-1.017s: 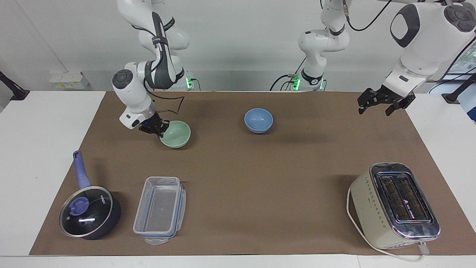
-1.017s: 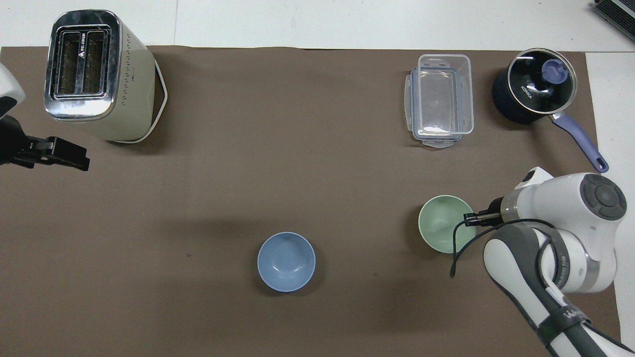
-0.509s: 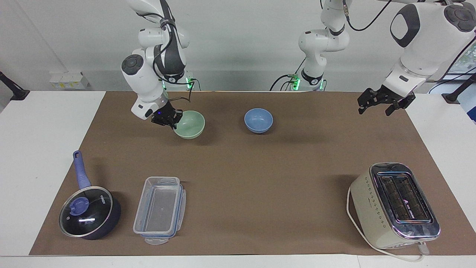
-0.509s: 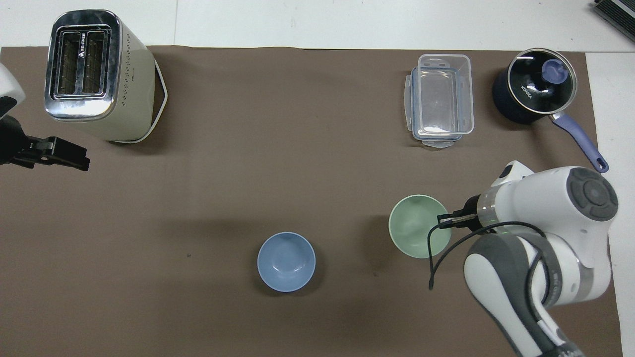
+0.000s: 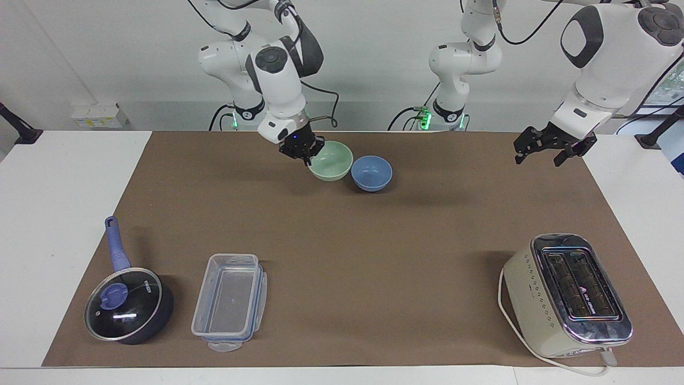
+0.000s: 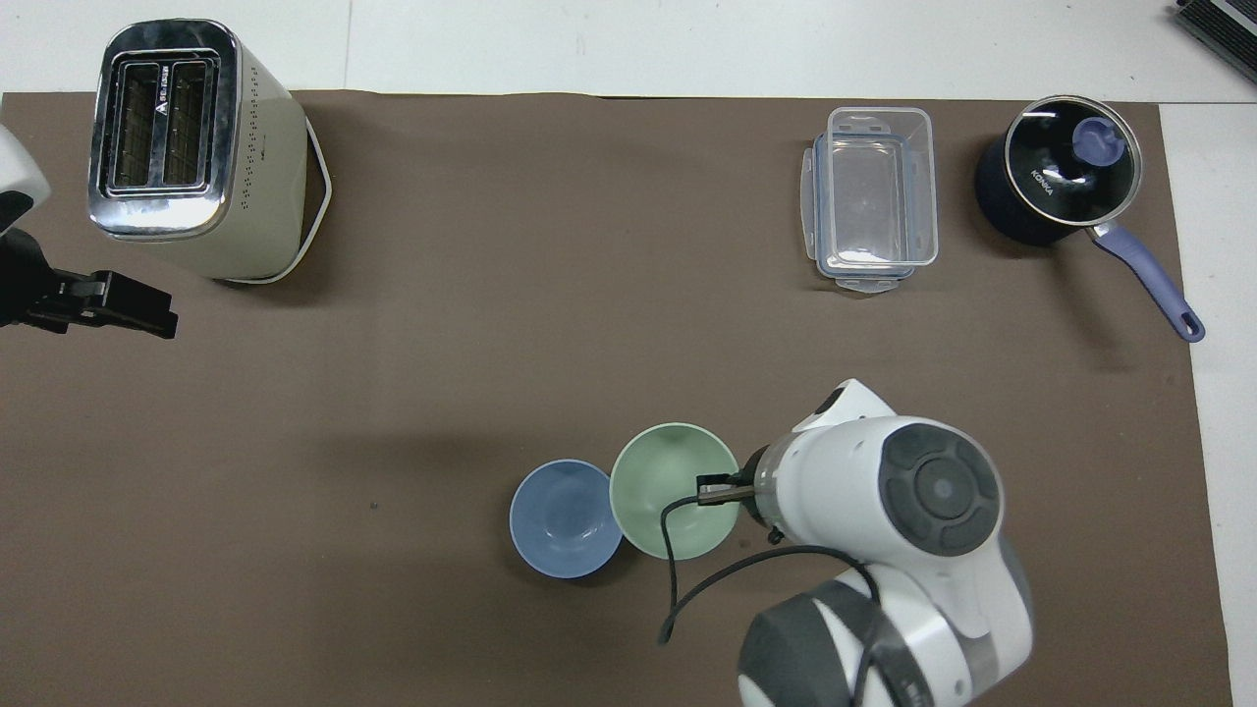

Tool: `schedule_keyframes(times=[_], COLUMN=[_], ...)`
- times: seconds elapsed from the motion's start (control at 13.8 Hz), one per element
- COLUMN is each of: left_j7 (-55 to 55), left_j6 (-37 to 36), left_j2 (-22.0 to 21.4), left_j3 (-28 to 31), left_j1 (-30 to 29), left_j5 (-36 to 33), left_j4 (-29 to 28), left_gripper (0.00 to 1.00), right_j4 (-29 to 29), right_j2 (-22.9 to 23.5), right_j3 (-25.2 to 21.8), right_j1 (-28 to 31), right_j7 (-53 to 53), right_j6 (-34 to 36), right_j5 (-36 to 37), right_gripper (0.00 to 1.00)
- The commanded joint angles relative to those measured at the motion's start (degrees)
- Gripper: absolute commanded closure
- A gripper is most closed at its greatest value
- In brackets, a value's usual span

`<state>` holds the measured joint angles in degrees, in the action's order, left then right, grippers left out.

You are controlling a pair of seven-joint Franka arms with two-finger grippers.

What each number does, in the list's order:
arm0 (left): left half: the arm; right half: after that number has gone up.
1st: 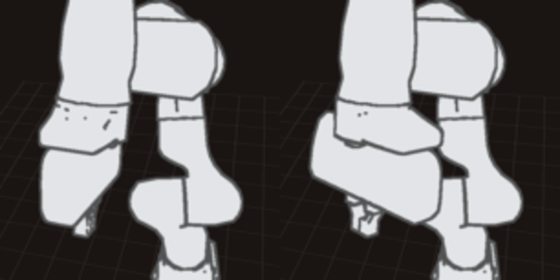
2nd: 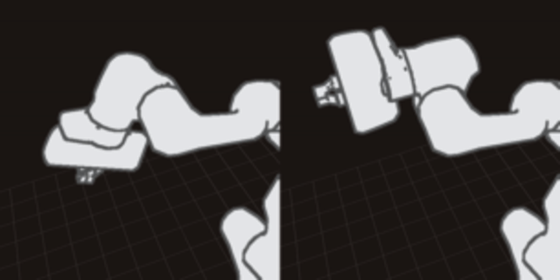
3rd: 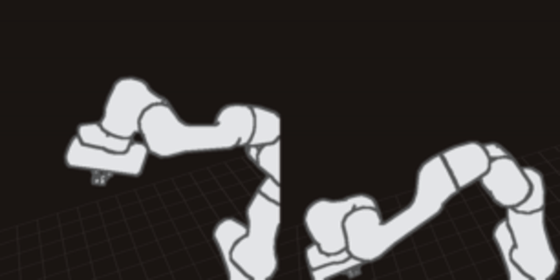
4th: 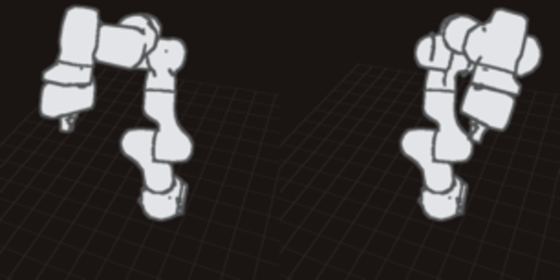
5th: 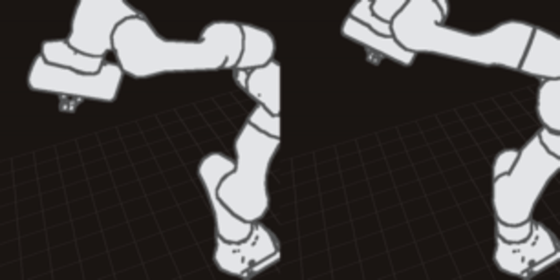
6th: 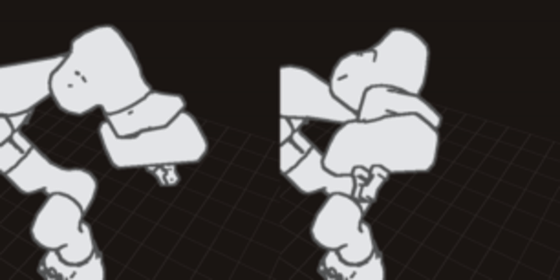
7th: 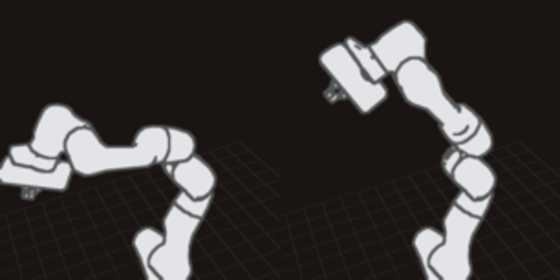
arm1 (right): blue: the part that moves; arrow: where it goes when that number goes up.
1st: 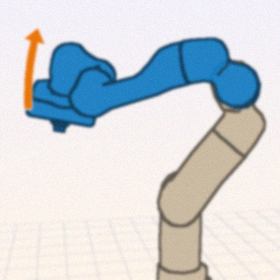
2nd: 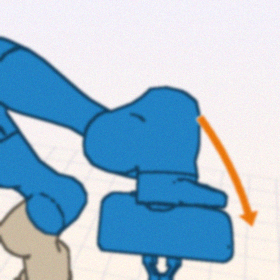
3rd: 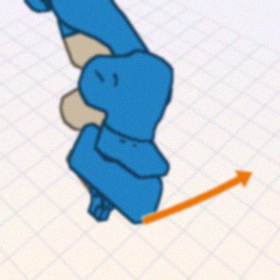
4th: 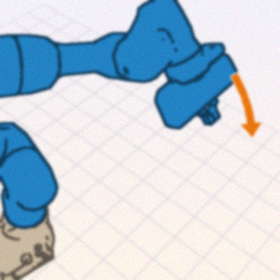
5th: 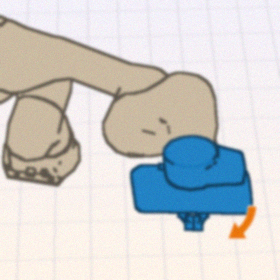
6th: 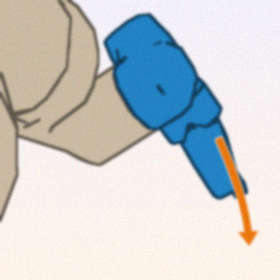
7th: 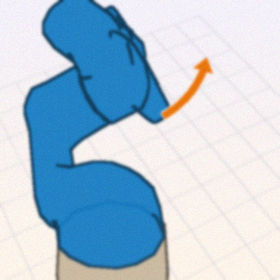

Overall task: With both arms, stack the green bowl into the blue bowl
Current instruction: 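Lift the green bowl with the right gripper toward the blue bowl, then lower the green bowl into the blue bowl with the right gripper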

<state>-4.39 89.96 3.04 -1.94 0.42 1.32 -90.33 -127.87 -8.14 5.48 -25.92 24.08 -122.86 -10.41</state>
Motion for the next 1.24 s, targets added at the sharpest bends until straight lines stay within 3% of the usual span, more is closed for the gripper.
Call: schedule_keyframes(times=[0.0, 0.15, 0.51, 1.16], left_j7=[-0.8, -0.8, -0.8, -0.8], left_j6=[-0.3, -0.3, -0.3, -0.3], left_j2=[0.5, 0.5, 0.5, 0.5], left_j3=[-0.3, -0.4, -0.4, -0.4], left_j1=[-0.5, -0.5, -0.5, -0.5], left_j5=[-1.0, -1.0, -1.0, -1.0], left_j4=[1.1, 1.1, 1.1, 1.1], left_gripper=[0.0, 0.0, 0.0, 0.0], right_j4=[0.2, 0.3, 0.0, -0.6], right_j2=[2.1, 4.7, 7.9, 10.2], right_j3=[-0.4, -0.4, -0.3, -0.3], right_j1=[-4.2, -8.3, -10.5, -11.4], right_j7=[6.3, 10.8, 12.2, 12.6], right_j6=[-4.3, -9.1, -12.7, -13.1], right_j5=[-1.3, -1.3, -1.3, -1.2], right_gripper=[1.0, 1.0, 1.0, 1.0])
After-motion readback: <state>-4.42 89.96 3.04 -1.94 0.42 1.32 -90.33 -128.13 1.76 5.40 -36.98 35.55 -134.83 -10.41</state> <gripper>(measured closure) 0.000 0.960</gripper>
